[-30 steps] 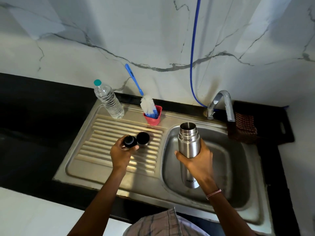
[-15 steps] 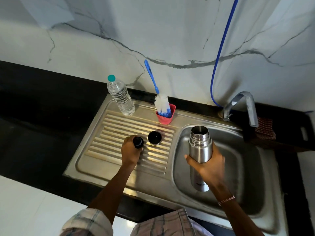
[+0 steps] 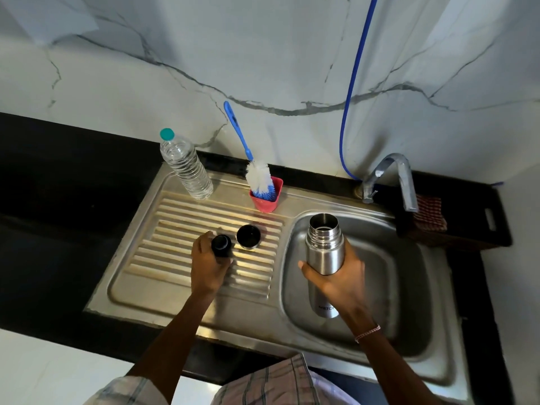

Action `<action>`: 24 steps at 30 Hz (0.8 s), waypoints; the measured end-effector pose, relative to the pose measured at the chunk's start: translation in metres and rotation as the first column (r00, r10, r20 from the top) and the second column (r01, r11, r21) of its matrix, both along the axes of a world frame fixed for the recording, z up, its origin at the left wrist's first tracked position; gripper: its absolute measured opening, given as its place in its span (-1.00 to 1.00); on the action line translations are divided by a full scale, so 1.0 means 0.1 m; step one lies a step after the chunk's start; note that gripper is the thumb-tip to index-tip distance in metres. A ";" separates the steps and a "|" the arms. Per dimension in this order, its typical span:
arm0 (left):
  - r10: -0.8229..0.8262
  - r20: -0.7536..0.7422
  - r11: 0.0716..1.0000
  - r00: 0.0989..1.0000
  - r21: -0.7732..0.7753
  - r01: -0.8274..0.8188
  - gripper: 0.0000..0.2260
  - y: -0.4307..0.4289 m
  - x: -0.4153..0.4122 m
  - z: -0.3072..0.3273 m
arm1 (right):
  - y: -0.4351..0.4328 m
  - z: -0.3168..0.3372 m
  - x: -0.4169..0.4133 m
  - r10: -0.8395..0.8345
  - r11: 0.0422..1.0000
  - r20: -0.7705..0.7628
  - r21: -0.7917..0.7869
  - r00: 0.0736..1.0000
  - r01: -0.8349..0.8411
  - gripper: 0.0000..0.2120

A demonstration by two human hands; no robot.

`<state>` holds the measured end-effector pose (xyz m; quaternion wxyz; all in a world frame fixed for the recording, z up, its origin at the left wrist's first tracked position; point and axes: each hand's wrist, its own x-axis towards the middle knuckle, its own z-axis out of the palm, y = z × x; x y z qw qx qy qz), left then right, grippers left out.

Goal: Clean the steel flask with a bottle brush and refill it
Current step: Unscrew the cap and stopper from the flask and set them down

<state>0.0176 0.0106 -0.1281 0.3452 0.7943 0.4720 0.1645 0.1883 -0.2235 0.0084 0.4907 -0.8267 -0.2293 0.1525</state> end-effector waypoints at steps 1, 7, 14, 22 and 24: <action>0.021 0.004 0.998 1.000 0.063 -0.021 -0.30 -0.06 -0.04 -0.01 | -0.01 -0.01 0.01 0.000 1.000 0.003 -0.005 1.000 0.000 -0.40; -0.066 -0.065 0.966 0.996 0.245 0.080 -0.43 -0.66 -0.12 -0.11 | -0.21 -0.11 0.09 -0.006 0.996 0.019 -0.088 1.000 0.008 -0.36; -0.398 -0.440 0.823 0.805 0.218 0.525 -0.34 -1.14 0.33 -0.19 | -0.52 -0.27 0.23 0.062 0.962 0.079 -0.271 0.995 -0.038 -0.37; -0.376 -0.539 0.833 0.754 0.159 0.530 -0.33 -1.05 0.39 -0.40 | -0.74 -0.61 0.36 0.205 0.853 0.079 -0.504 0.975 -0.139 -0.34; -0.369 -0.566 0.839 0.737 0.138 0.526 -0.29 -1.04 0.32 -0.46 | -0.76 -0.70 0.39 0.225 0.838 0.064 -0.522 0.972 -0.159 -0.33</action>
